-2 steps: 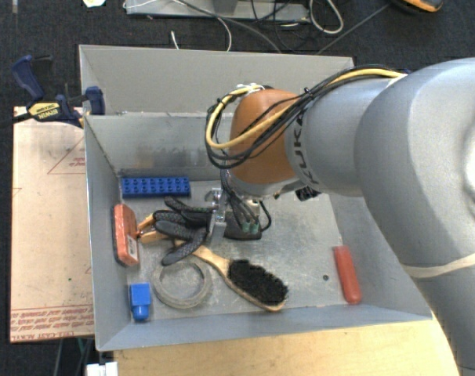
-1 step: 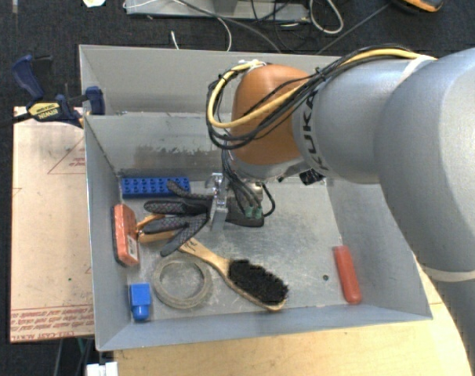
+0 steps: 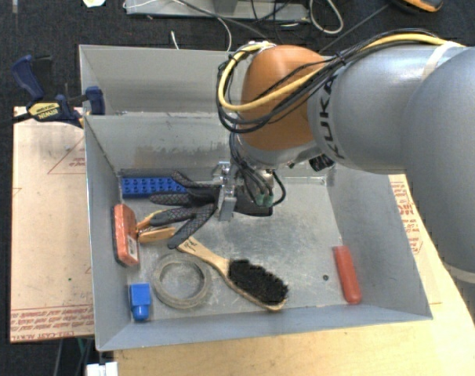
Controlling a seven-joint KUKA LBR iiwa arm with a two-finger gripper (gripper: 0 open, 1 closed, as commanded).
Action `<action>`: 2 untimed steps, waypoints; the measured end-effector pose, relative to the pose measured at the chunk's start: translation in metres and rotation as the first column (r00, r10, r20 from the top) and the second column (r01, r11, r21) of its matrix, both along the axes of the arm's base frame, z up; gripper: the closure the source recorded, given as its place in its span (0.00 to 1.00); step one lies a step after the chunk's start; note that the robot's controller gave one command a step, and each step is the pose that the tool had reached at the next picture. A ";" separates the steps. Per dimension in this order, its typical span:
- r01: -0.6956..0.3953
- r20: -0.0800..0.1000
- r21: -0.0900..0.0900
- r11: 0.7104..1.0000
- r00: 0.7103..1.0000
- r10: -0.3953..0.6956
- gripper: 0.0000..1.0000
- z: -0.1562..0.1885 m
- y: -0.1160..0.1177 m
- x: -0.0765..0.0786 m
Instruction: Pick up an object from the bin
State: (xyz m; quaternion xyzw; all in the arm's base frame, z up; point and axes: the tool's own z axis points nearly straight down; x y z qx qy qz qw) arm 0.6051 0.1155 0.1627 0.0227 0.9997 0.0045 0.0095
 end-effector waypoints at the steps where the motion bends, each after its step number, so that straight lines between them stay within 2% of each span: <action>1: -0.132 0.009 -0.001 0.991 0.991 0.132 1.00 -0.081 0.016 0.013; 2: -0.098 0.017 0.001 0.995 0.995 0.098 1.00 -0.104 0.021 0.017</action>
Offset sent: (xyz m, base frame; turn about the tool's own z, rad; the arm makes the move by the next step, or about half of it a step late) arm 0.0149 0.0294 -0.0864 -0.0107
